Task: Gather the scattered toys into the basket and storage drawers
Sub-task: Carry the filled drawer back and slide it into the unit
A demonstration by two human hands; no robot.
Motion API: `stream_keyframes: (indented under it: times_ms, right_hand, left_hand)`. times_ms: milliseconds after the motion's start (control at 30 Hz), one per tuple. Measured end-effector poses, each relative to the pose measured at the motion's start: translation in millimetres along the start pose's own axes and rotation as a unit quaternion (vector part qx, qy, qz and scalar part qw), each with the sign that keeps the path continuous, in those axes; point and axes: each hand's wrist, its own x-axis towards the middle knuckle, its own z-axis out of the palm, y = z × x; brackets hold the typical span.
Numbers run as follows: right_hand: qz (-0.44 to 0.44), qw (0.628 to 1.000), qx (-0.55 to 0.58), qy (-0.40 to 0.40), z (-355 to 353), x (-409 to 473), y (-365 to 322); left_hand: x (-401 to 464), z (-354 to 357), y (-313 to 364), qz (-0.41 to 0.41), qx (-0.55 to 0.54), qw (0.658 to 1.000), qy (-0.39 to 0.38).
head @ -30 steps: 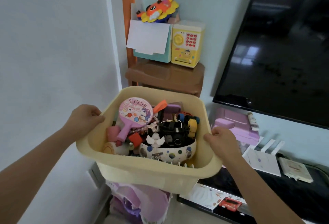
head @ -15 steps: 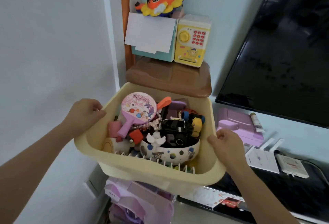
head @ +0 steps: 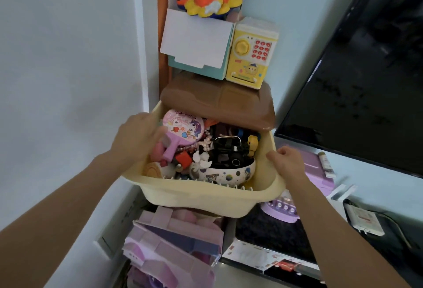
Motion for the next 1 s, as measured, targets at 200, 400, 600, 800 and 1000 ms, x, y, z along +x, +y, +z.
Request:
stream_keyframes:
  times_ms: [200,400,600,800,1000]
  right_hand:
    - [0.000,1.000,-0.005,-0.003,3.9,1.7,5.3]
    - [-0.127,0.988,-0.086,-0.017,-2.2,-35.1,1.6]
    - [-0.471,0.808,-0.343,-0.092,21.0,-94.0,10.7]
    - [-0.424,0.826,-0.370,-0.033,33.2,-34.9,-8.0]
    - [-0.337,0.854,-0.384,-0.097,41.4,18.5,-38.4]
  left_hand:
    - [-69.0,24.4,13.0,0.260,0.129,0.954,-0.069]
    - [-61.3,31.9,4.8,0.343,0.211,0.915,-0.008]
    - [-43.3,24.9,4.3,0.321,0.225,0.919,0.026]
    - [-2.4,42.9,11.6,0.234,0.221,0.946,0.026]
    - [48.4,59.3,13.7,0.203,0.246,0.948,-0.023]
